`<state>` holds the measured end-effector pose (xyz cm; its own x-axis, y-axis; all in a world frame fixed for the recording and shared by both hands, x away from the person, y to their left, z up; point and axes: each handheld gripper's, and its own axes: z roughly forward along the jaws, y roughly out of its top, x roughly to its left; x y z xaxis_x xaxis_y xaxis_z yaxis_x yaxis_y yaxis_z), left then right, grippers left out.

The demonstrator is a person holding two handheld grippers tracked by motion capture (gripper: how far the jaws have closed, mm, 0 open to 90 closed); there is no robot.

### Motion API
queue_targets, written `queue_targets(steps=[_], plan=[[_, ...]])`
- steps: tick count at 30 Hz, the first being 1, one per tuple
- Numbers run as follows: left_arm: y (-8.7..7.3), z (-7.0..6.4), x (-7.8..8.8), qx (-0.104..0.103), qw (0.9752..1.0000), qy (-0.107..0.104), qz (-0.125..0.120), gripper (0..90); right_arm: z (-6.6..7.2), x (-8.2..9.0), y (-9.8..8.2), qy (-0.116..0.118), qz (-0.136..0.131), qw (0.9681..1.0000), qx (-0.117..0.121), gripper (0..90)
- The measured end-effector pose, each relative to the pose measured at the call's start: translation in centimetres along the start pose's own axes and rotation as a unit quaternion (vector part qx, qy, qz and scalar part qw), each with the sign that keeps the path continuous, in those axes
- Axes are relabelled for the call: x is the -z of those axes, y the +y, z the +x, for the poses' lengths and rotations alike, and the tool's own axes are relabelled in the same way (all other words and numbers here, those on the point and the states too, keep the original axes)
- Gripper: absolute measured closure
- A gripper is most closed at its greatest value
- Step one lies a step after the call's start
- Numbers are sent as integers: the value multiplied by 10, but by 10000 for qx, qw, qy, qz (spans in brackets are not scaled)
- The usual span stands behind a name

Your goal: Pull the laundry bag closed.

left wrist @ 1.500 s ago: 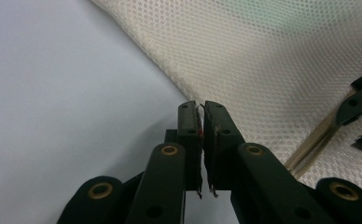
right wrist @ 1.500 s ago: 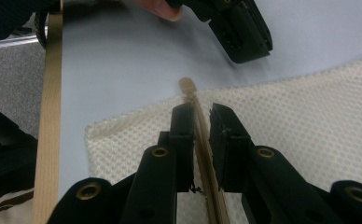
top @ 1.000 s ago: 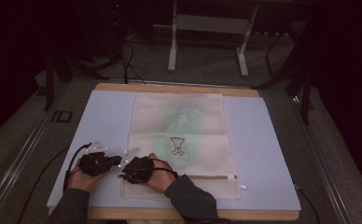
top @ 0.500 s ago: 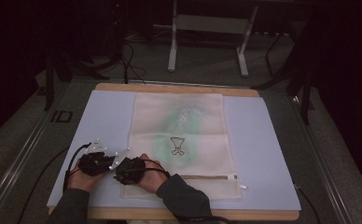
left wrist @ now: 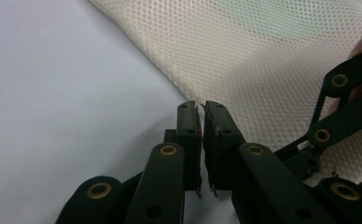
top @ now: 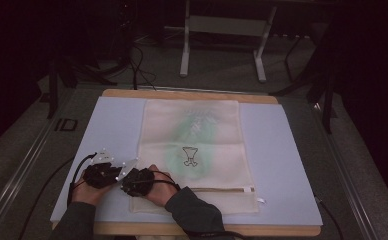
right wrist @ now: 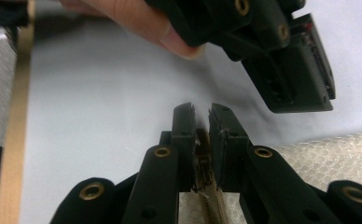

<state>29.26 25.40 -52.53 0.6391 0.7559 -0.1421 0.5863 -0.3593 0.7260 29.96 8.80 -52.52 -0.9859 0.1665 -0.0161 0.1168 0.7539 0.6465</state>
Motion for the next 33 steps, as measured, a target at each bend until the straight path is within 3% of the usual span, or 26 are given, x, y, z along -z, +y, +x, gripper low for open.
queue_targets(steps=[3, 17, 22, 33], plan=[[0, 0, 0, -4, 10000, 14, -12, 851, -1, 5, -1, 56, -133, 9999, -95, 807], [0, 0, 0, 11, 9999, -114, -38, 864, 0, 26, -7, 19, -316, 9995, -47, 807], [2, -6, -3, -152, 9992, -379, 19, 891, 0, 35, -18, -57, -320, 9994, -87, 806], [2, -12, -10, -348, 9967, -680, 277, 893, 0, 39, -31, -8, -296, 9995, -119, 792]])
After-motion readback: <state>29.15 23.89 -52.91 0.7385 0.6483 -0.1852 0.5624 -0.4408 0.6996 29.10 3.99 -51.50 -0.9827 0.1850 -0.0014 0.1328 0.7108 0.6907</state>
